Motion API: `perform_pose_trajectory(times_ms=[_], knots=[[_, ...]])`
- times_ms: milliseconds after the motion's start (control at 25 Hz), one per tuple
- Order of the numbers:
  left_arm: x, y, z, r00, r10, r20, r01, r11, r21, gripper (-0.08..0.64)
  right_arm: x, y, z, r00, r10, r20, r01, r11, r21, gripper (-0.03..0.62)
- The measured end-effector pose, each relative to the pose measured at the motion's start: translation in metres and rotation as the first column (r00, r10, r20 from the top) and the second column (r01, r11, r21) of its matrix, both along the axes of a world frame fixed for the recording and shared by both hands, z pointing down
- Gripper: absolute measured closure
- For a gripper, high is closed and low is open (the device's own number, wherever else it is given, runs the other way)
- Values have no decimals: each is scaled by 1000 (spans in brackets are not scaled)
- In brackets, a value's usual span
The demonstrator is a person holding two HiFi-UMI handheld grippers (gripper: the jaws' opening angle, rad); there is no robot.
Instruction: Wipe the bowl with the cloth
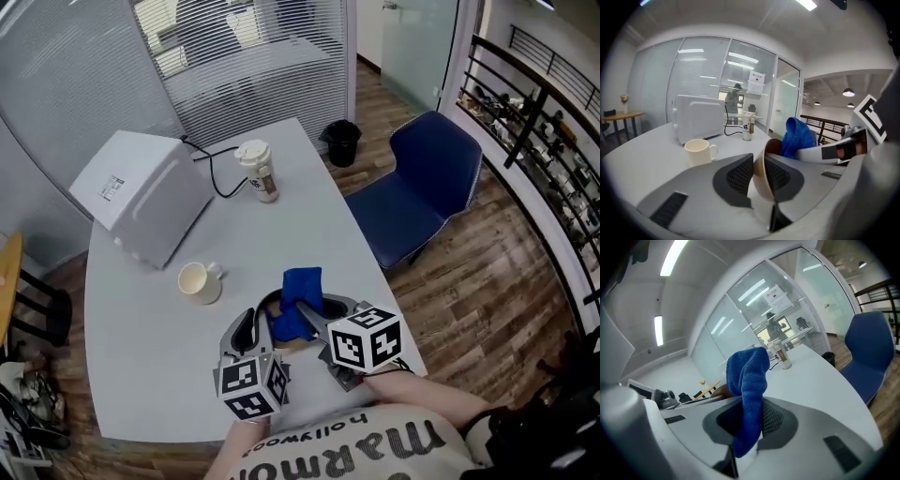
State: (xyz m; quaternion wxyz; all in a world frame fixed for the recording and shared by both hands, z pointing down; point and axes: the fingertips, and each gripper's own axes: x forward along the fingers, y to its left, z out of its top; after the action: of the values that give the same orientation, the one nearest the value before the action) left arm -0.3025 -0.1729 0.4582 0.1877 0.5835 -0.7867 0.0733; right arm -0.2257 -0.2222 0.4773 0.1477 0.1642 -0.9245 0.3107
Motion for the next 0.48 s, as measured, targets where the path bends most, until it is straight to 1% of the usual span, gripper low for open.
perform_pose_trajectory(times_ms=[120, 280, 320, 360, 440, 480], knots=[[0, 8, -8, 1000, -19, -1, 19, 1000, 19, 500, 7, 9, -3, 1000, 13, 11, -13, 1000, -19, 531], [7, 17, -14, 1000, -24, 9, 23, 999, 33, 500, 17, 19, -12, 999, 23, 26, -23, 1000, -6, 531], [10, 19, -15, 1000, -18, 11, 18, 999, 32, 502, 19, 22, -17, 999, 17, 44, -17, 1000, 2, 531], [14, 20, -17, 1000, -8, 16, 8, 999, 34, 505, 19, 27, -25, 997, 0, 80, -1, 1000, 10, 531], [23, 20, -25, 1000, 16, 25, -17, 998, 57, 531, 15, 40, -46, 984, -57, 170, 54, 998, 19, 531], [27, 18, -30, 999, 23, 24, -25, 997, 76, 531, 13, 46, -53, 978, -85, 191, 83, 996, 17, 531]])
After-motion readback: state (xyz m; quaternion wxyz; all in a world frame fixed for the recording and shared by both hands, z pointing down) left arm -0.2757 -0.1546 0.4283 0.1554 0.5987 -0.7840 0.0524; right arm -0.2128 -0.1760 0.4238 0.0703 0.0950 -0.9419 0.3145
